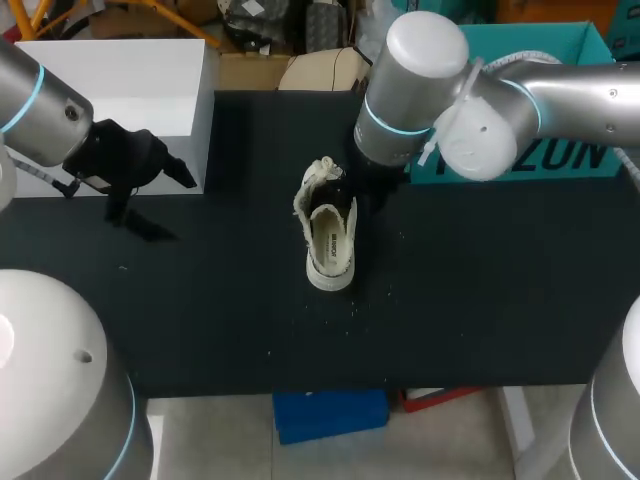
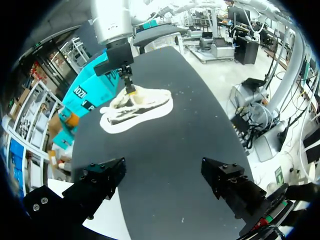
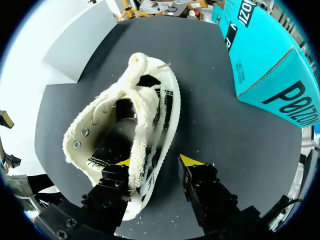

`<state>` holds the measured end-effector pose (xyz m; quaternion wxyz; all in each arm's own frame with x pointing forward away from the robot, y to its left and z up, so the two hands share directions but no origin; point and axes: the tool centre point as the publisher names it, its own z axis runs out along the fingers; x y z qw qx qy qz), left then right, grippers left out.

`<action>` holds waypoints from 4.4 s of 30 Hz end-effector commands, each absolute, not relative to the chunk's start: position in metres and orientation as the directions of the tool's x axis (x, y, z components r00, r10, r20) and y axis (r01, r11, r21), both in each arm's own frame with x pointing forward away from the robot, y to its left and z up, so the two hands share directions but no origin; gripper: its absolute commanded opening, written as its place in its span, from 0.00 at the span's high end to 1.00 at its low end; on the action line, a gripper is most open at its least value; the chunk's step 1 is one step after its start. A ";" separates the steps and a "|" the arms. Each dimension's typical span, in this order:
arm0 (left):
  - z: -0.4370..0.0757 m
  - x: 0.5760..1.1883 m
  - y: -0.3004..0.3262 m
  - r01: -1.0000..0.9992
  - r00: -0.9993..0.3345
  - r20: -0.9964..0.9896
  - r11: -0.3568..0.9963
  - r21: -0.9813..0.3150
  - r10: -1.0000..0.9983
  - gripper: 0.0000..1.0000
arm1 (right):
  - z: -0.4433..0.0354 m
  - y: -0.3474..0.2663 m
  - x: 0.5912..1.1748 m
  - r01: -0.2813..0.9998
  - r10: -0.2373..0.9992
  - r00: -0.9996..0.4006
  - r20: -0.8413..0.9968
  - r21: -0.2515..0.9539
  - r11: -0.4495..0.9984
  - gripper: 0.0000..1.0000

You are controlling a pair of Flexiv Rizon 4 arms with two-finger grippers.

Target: Take the shoe out of the shoebox, open the shoe tongue, remove and reinsert the insole, then place the shoe into the shoebox

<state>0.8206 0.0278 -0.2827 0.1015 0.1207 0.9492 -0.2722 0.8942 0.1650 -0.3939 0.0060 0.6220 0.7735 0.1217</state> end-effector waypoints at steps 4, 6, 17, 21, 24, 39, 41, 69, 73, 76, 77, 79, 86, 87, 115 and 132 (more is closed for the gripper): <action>-0.283 0.820 0.027 0.284 -0.950 -0.259 0.824 -0.489 0.174 0.00 | -0.422 0.177 0.901 0.963 0.962 -0.231 0.144 0.177 0.205 0.55; -0.283 0.820 0.027 0.284 -0.950 -0.259 0.824 -0.489 0.174 0.00 | -0.425 0.177 0.903 0.964 0.963 -0.229 0.143 0.174 0.204 0.58; -0.283 0.820 0.027 0.284 -0.950 -0.259 0.824 -0.489 0.174 0.00 | -0.375 0.164 0.893 0.954 0.945 -0.275 0.175 0.172 0.246 1.00; -0.283 0.820 0.027 0.284 -0.950 -0.259 0.824 -0.489 0.174 0.00 | -0.334 0.154 0.885 0.927 0.903 -0.363 0.230 0.186 0.325 1.00; -0.283 0.820 0.027 0.284 -0.950 -0.259 0.824 -0.489 0.174 0.00 | -0.292 0.147 0.881 0.832 0.808 -0.550 0.211 0.228 0.507 1.00; -0.283 0.820 0.027 0.284 -0.950 -0.259 0.824 -0.489 0.174 0.00 | -0.160 0.115 0.904 0.076 0.062 -0.985 -0.164 -0.083 0.994 1.00; -0.283 0.820 0.027 0.284 -0.950 -0.259 0.824 -0.489 0.174 0.00 | -0.160 0.115 0.904 0.076 0.062 -0.985 -0.164 -0.083 0.994 1.00; -0.283 0.820 0.027 0.284 -0.950 -0.259 0.824 -0.489 0.174 0.00 | -0.169 0.045 0.977 0.048 0.027 -0.985 -0.168 -0.123 0.991 1.00; -0.283 0.820 0.027 0.284 -0.950 -0.259 0.824 -0.489 0.174 0.00 | -0.166 0.013 1.019 0.021 -0.001 -0.980 -0.201 -0.107 0.994 1.00; -0.283 0.820 0.027 0.284 -0.950 -0.259 0.824 -0.489 0.174 0.00 | -0.160 -0.015 1.046 0.016 -0.010 -0.975 -0.221 -0.116 0.993 1.00; -0.283 0.820 0.027 0.284 -0.950 -0.259 0.824 -0.489 0.174 0.00 | -0.158 -0.023 1.055 0.010 -0.017 -0.974 -0.227 -0.117 0.993 1.00; -0.283 0.820 0.027 0.284 -0.950 -0.259 0.824 -0.489 0.174 0.00 | -0.157 -0.037 1.074 0.000 -0.028 -0.971 -0.238 -0.117 0.993 1.00; -0.283 0.820 0.027 0.284 -0.950 -0.259 0.824 -0.489 0.174 0.00 | -0.172 -0.077 1.138 -0.026 -0.049 -0.961 -0.273 -0.086 0.996 1.00; -0.283 0.820 0.027 0.284 -0.950 -0.259 0.824 -0.489 0.174 0.00 | -0.175 -0.083 1.146 -0.028 -0.050 -0.960 -0.274 -0.083 0.996 1.00; -0.283 0.820 0.027 0.284 -0.950 -0.259 0.824 -0.489 0.174 0.00 | -0.293 -0.156 1.280 0.014 0.018 -0.979 -0.202 0.021 1.000 1.00; -0.283 0.820 0.027 0.284 -0.950 -0.259 0.824 -0.489 0.174 0.00 | -0.354 -0.154 1.282 0.046 0.053 -0.991 -0.119 0.067 0.997 1.00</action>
